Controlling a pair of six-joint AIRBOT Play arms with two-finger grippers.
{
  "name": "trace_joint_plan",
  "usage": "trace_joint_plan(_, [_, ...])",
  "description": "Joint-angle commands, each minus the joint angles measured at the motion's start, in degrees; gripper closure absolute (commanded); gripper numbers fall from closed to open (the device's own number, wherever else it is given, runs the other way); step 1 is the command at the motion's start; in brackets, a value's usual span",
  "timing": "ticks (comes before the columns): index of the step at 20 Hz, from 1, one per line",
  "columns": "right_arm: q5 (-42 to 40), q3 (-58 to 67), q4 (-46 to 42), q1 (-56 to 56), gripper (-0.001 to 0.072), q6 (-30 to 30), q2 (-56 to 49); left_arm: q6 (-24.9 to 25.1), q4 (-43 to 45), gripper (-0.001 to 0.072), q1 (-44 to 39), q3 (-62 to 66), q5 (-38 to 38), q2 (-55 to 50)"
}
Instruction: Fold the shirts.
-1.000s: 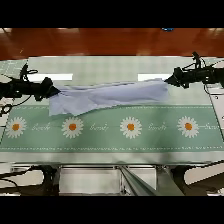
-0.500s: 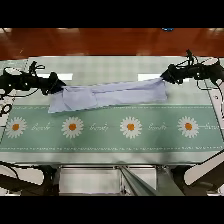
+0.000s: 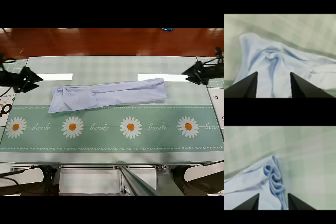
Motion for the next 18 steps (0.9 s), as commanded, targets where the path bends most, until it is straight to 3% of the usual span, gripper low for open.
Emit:
trace_joint_plan(1, [-0.72, -7.89, -3.67, -5.46, 0.0295, -0.35, 5.35, 0.17, 2.71, 0.0201, 1.03, -13.86, 12.35, 17.92])
trace_joint_plan(3, [-4.24, -14.47, -0.22, -4.68, 0.029, -2.34, 4.96, 0.17, 2.71, 0.0201, -4.09, -25.94, 18.75, 27.74])
trace_joint_plan(6, [-6.67, -17.11, 4.0, -0.94, 0.029, -4.35, 0.94, -0.09, 2.64, 0.0201, -12.04, -34.95, 20.17, 33.66])
trace_joint_plan(10, [-8.11, -14.01, 7.87, 3.56, 0.0288, -5.84, -4.2, -1.77, 1.73, 0.0201, -19.04, -35.45, 22.32, 32.41])
trace_joint_plan(18, [-6.1, -8.92, 8.0, 11.21, 0.0289, -5.53, -9.46, -2.19, 0.09, 0.0201, -19.65, -35.45, 23.06, 31.01])
